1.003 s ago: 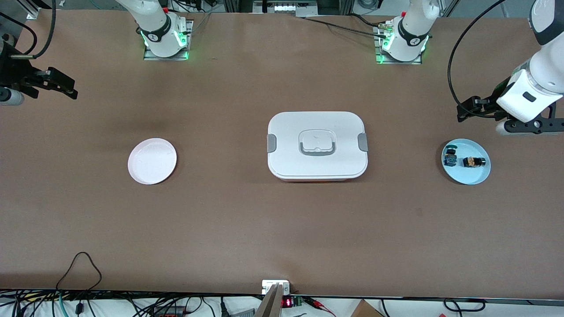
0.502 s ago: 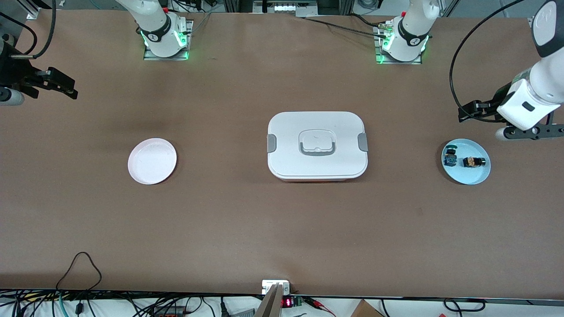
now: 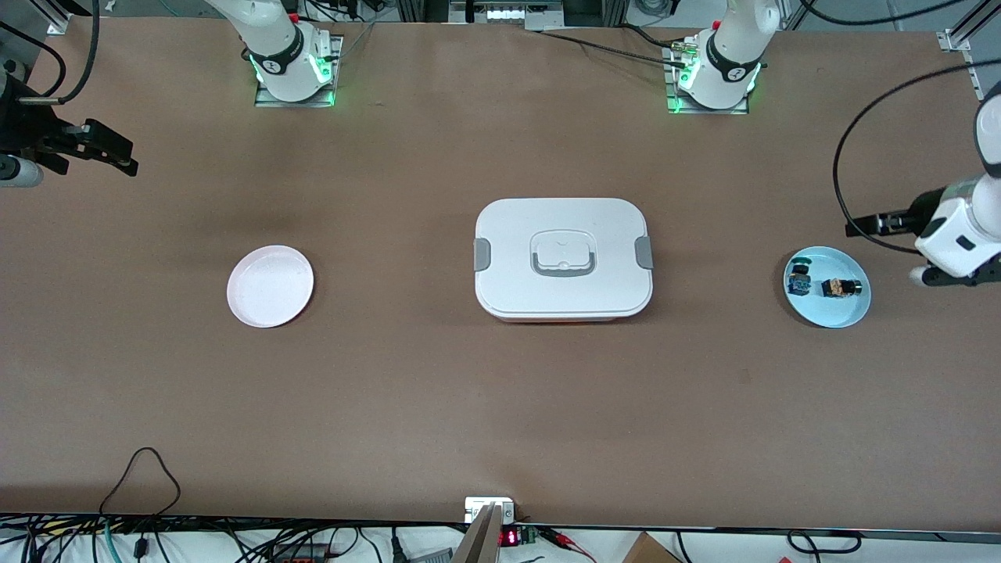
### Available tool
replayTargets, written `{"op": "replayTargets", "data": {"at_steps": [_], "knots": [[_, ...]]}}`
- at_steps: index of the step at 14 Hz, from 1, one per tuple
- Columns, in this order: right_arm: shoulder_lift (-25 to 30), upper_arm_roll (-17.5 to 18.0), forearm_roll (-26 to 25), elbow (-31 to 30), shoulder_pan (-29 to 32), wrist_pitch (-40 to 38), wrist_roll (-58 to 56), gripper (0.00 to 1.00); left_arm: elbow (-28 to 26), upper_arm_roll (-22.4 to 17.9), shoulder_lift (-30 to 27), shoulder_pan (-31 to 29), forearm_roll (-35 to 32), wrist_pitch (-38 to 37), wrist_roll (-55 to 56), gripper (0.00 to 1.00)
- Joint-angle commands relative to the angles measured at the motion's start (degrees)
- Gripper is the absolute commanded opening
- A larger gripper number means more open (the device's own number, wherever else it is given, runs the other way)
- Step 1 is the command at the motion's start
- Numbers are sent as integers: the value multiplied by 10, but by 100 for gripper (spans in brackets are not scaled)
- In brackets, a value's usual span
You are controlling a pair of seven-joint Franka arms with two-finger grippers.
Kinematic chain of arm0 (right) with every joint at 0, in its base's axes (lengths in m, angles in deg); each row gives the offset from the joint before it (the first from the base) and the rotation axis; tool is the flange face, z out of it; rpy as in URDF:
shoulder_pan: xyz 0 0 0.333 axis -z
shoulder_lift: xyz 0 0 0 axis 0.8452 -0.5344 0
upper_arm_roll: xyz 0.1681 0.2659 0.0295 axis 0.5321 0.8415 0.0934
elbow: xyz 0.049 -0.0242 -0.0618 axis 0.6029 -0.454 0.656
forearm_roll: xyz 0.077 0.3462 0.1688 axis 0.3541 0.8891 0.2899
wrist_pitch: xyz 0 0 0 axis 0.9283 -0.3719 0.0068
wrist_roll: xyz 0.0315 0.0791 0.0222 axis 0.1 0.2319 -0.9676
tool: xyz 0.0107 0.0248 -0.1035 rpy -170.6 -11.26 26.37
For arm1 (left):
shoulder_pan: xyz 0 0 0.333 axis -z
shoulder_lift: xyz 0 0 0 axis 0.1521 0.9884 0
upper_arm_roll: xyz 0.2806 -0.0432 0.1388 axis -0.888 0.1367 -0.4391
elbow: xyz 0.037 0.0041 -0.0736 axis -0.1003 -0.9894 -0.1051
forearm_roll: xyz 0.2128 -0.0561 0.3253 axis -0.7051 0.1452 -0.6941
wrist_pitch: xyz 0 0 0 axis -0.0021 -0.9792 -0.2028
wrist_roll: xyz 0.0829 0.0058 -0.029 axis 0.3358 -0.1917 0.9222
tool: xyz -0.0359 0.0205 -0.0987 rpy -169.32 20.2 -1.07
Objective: Transfer orange switch to right arm and place
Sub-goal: 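Lower the left gripper over the orange switch on the blue plate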
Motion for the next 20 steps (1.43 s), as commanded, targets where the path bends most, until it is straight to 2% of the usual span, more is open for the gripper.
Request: {"op": "replayTargets", "data": {"at_steps": [1,5,9,12,18,20], "knots": [[2,1,4,8,-5,-10,-4,100,-52,3,3,-22,-10,72,-25,100],[2,1,4,8,-9,-10,-5,100,-144,3,3,-51,-10,205,-49,100],[2,0,4,8,-9,-11,-6,100,-166,2,37,-80,-11,301,-97,100],[2,1,4,8,-9,-10,-6,100,-216,2,45,-97,-11,401,-110,100],[2,0,4,8,-9,-10,-7,100,-221,3,95,-110,-11,492,-134,100],[1,0,4,8,-8,-10,-5,100,-230,3,114,-122,-11,501,-143,100]]}}
